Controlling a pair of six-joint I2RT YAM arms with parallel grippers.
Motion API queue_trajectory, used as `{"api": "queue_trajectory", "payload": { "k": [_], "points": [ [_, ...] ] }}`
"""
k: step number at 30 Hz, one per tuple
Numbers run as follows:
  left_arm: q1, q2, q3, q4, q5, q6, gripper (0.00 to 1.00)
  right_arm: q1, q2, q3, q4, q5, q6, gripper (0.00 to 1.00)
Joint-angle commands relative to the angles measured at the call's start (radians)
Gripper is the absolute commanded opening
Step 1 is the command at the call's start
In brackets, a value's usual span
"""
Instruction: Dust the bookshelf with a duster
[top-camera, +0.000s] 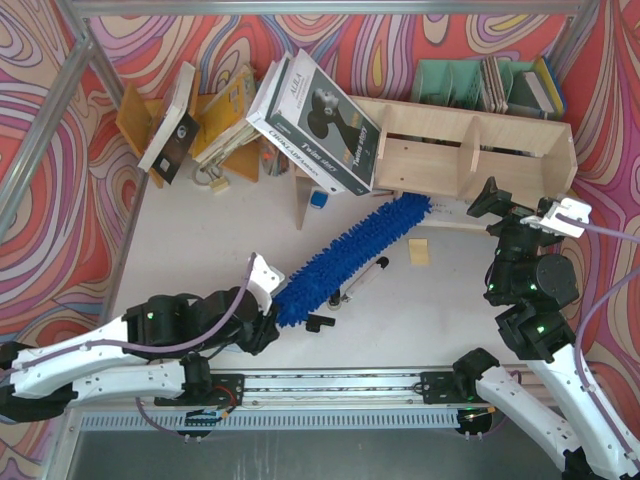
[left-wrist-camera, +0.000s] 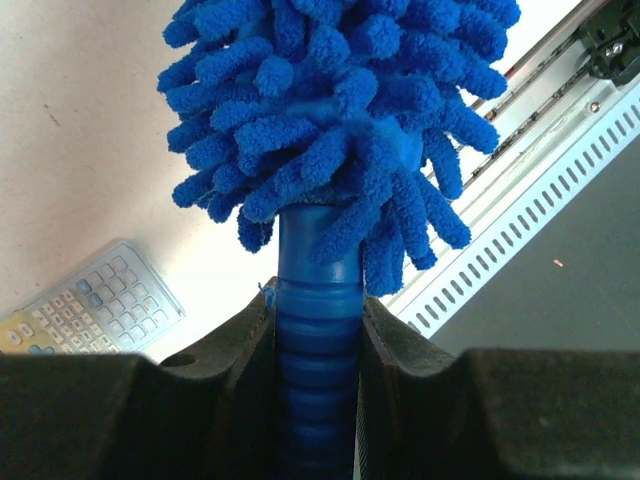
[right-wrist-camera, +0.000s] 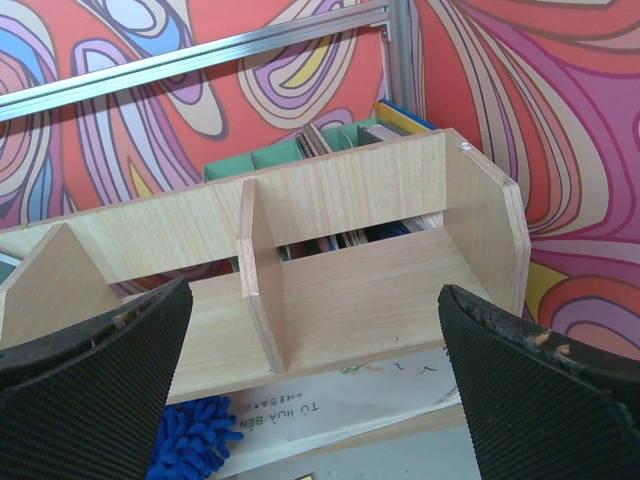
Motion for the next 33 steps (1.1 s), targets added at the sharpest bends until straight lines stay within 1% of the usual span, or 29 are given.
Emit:
{"api": "queue_trajectory", "payload": {
  "k": [1,9,12,16,19,23,26,33],
  "points": [
    [0.019,0.049,-0.014,0.021,-0.086,-0.055,0.0,-0.003,0.001,0.0,0.013,0.009,0.008,0.99],
    [0.018,0.208,0.018,0.204,-0.022,0.008,0.0,-0.003,-0.003,-0.002,0.013,0.011,0.01,0.99],
    [0.019,0.243,0.019,0.278,-0.023,0.028,0.0,-0.003,-0.001,-0.002,0.009,0.01,0.012,0.99],
    [0.019,0.317,0.035,0.37,-0.058,0.049,0.0,-0.004,0.0,0.002,-0.006,0.009,0.027,0.99],
    [0.018,0.38,0.059,0.426,-0.085,0.057,0.0,-0.004,0.001,0.015,-0.055,0.008,0.07,0.99],
    [0.018,0.483,0.091,0.498,-0.101,0.071,0.0,-0.003,0.0,0.022,-0.156,0.008,0.166,0.99],
    [0.019,0.579,0.149,0.51,-0.133,0.095,0.0,-0.004,-0.009,0.003,-0.203,0.004,0.229,0.99],
    [0.019,0.783,0.296,0.517,-0.19,0.145,0.0,-0.004,-0.022,-0.043,-0.275,-0.016,0.307,0.99]
  ]
}}
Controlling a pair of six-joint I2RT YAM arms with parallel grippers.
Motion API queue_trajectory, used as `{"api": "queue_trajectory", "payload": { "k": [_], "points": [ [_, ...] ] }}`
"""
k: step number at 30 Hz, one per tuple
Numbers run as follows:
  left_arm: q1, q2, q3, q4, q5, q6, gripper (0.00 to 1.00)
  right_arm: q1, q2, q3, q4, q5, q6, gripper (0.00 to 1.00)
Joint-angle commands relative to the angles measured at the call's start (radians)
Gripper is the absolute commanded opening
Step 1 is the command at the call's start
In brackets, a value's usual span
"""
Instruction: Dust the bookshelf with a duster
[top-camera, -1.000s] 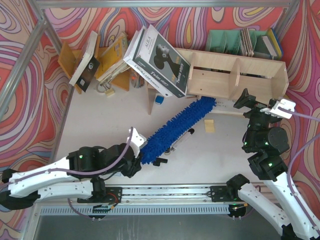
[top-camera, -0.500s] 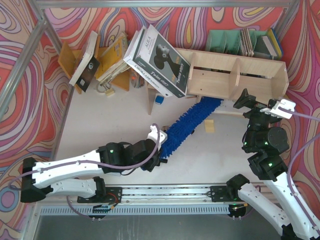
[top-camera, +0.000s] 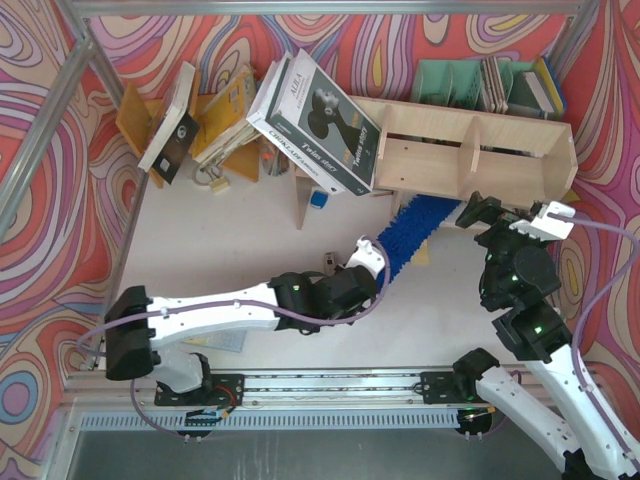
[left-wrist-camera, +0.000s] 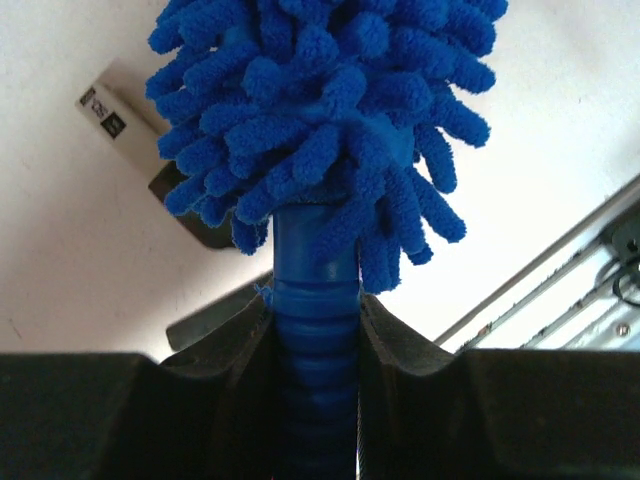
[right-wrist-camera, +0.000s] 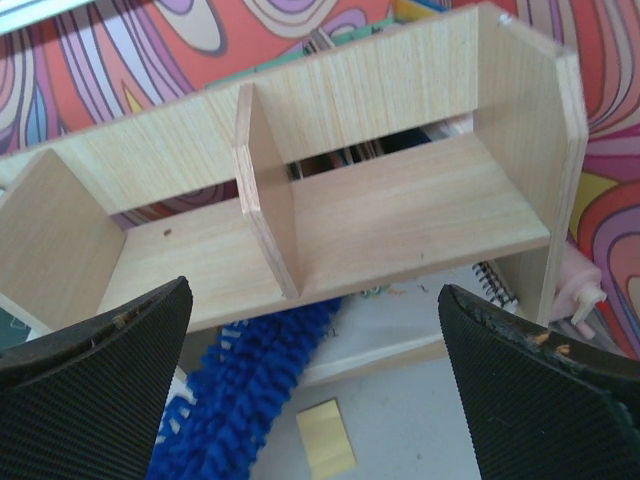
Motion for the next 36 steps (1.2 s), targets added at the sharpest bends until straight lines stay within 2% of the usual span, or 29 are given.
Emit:
{"api": "queue_trajectory", "payload": {
  "k": [1,8,13,19,36],
  "points": [
    [0.004,0.096,0.096,0.074,-0.068,0.046,0.0,-0.003,-0.017,-0.03,-0.084,-0.019,0.094,0.99],
    [0.004,0.174,0.139,0.083,-0.108,0.024,0.0,-0.004,-0.067,-0.082,-0.121,-0.028,0.144,0.99],
    [0.009,0.144,0.104,0.071,-0.167,-0.006,0.0,-0.004,-0.081,-0.086,-0.1,-0.01,0.13,0.99],
    [0.009,0.126,0.085,0.071,-0.16,-0.025,0.0,-0.004,-0.055,-0.079,-0.111,-0.009,0.138,0.99],
    [-0.011,0.215,0.16,0.13,0.057,0.083,0.0,-0.004,-0.083,-0.106,-0.122,0.02,0.165,0.99]
  ]
}}
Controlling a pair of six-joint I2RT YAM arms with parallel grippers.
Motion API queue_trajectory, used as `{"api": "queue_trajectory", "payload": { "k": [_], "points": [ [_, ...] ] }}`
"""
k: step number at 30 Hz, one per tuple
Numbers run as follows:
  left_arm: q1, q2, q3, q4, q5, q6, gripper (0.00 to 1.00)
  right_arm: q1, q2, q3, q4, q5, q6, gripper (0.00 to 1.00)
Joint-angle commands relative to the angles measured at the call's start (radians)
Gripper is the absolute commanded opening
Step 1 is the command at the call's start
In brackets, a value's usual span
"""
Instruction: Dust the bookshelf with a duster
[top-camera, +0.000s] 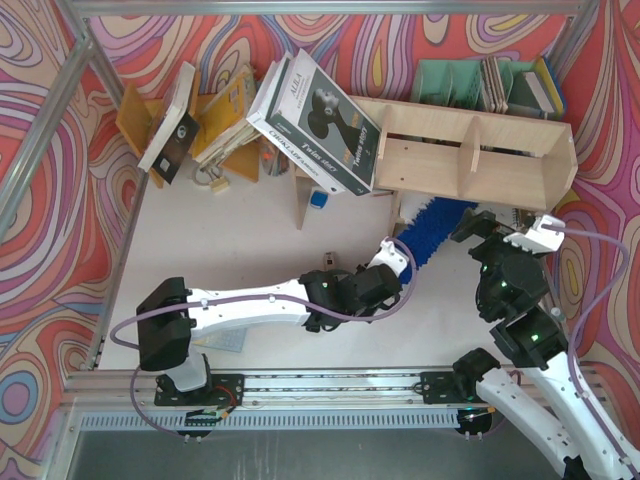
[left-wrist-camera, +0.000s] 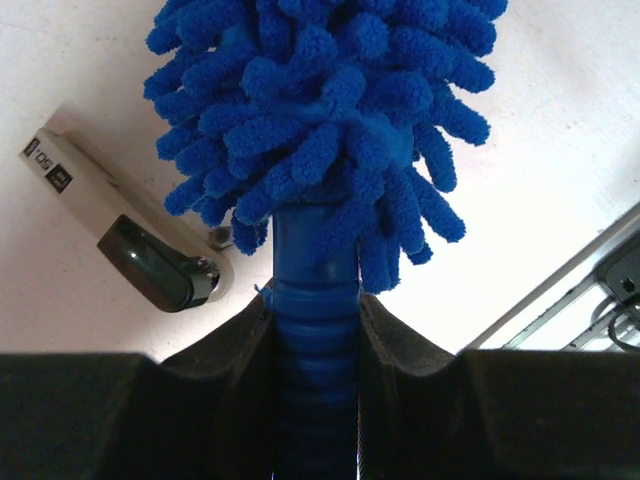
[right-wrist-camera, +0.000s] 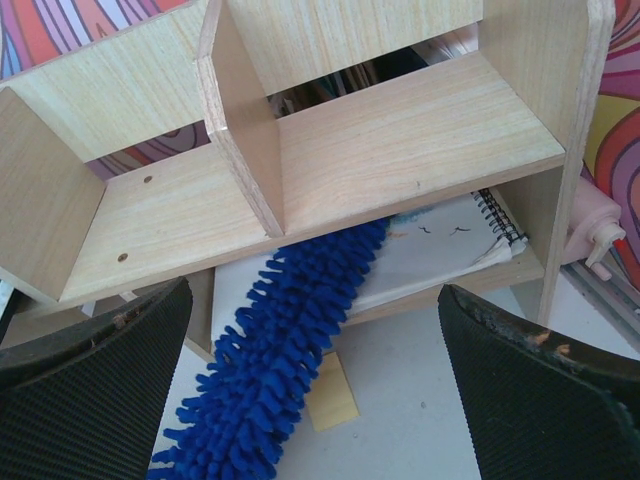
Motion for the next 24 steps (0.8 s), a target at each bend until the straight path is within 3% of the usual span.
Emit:
{"api": "queue_trajectory", "payload": {
  "k": [1,8,24],
  "points": [
    [-0.022,0.018,0.045,0.07,0.062,0.067,0.0,-0.003,-0.024,-0.015,0.003,0.038,0.017,0.99],
    [-0.046,-0.007,0.014,0.114,0.091,0.109,0.0,-0.003,-0.035,-0.021,0.013,0.054,0.014,0.99],
    [-0.001,-0.147,-0.142,0.131,-0.092,0.018,0.0,-0.003,-0.048,-0.018,0.003,0.057,0.015,0.99]
  ]
}}
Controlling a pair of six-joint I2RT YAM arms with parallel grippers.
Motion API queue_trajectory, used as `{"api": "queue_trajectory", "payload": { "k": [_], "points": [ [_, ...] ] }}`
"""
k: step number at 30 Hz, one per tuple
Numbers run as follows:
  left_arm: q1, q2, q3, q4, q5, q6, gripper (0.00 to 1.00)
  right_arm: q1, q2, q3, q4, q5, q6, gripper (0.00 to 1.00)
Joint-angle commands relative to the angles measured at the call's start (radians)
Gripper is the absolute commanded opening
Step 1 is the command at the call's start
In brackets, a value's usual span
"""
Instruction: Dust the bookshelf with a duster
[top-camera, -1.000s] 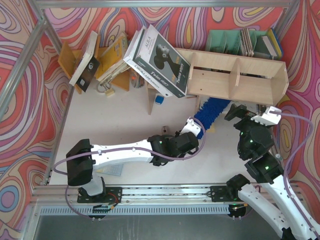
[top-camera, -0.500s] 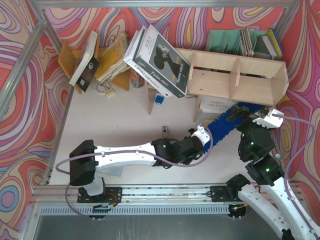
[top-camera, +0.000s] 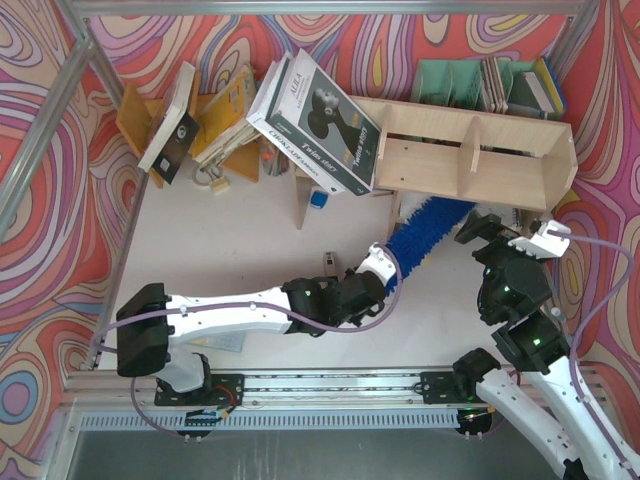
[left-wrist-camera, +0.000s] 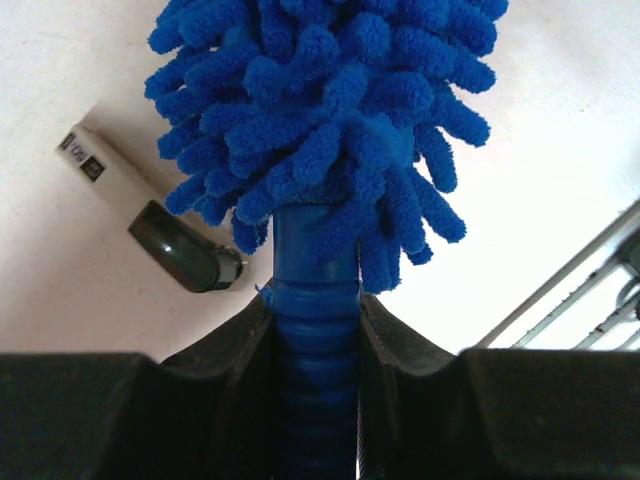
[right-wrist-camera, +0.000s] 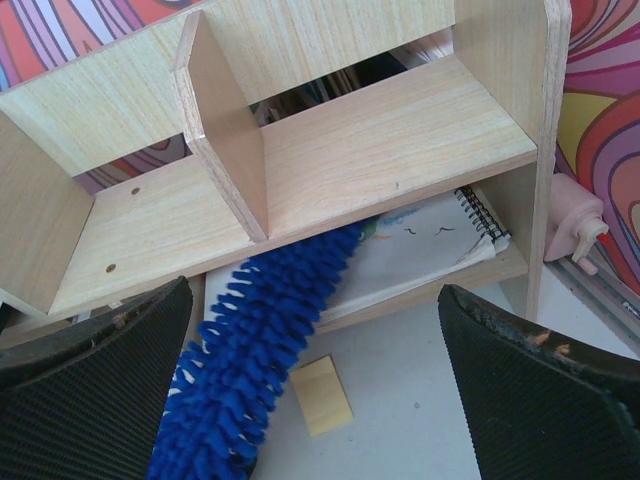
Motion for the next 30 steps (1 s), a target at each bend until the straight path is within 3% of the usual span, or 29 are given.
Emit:
{"api": "queue_trajectory", "payload": {
  "k": [1,7,18,25,30],
  "points": [
    [0.029,-0.059,-0.032,0.053,-0.07,-0.04,0.0,-0.004,-0.012,-0.001,0.003,0.018,0.007,0.99],
    [0.031,-0.007,0.02,-0.01,-0.042,-0.022,0.0,-0.003,-0.013,-0.001,0.0,0.021,0.009,0.99],
    [-0.019,-0.003,0.03,0.019,0.079,0.06,0.0,-0.004,-0.009,0.001,-0.003,0.024,0.009,0.99],
    [-0.038,-0.055,0.002,0.058,0.026,0.062,0.0,-0.003,-0.008,0.002,-0.002,0.025,0.007,0.99],
    [-0.031,-0.105,0.008,0.002,-0.063,0.022,0.0,-0.004,-0.006,0.002,0.0,0.025,0.007,0.99]
  ]
}}
